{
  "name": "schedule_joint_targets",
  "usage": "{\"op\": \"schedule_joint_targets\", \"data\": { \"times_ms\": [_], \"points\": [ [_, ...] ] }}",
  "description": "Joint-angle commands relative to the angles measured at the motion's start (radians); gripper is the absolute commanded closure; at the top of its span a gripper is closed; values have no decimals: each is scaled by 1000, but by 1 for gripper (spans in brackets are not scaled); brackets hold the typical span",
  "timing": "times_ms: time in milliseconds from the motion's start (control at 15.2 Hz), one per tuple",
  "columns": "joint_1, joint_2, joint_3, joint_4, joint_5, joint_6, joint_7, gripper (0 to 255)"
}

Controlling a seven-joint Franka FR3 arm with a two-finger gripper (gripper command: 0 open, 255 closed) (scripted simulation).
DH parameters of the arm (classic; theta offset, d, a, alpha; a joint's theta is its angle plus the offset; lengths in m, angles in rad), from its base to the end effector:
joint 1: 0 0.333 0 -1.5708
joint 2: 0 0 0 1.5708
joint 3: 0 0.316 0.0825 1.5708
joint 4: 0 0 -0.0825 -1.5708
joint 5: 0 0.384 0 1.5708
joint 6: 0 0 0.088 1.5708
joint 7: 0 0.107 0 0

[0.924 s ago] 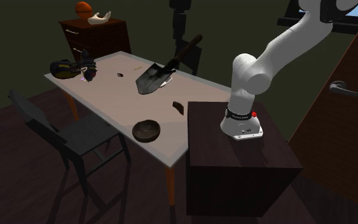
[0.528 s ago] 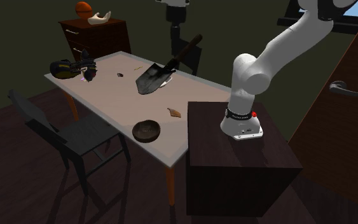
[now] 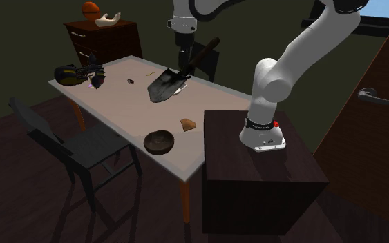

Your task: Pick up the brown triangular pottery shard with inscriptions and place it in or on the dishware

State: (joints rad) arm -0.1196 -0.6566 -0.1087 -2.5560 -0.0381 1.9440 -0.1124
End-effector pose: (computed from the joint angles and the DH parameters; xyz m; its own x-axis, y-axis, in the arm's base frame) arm 0.3456 -0.0850 0.4834 0.9956 -0.0821 0.0454 -0.0810 -0.9964 -0.0253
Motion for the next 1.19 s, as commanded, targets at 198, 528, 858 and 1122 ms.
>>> {"op": "schedule_joint_targets", "data": {
  "times_ms": [198, 528, 858, 1122],
  "points": [
    [-47, 110, -37, -60, -20, 151, 28, 0],
    [-90, 254, -81, -91, -32, 306, 48, 0],
    [-125, 421, -128, -96, -26, 458, 58, 0],
    [-146, 568, -166, -83, 4, 573, 51, 0]
  ]
}}
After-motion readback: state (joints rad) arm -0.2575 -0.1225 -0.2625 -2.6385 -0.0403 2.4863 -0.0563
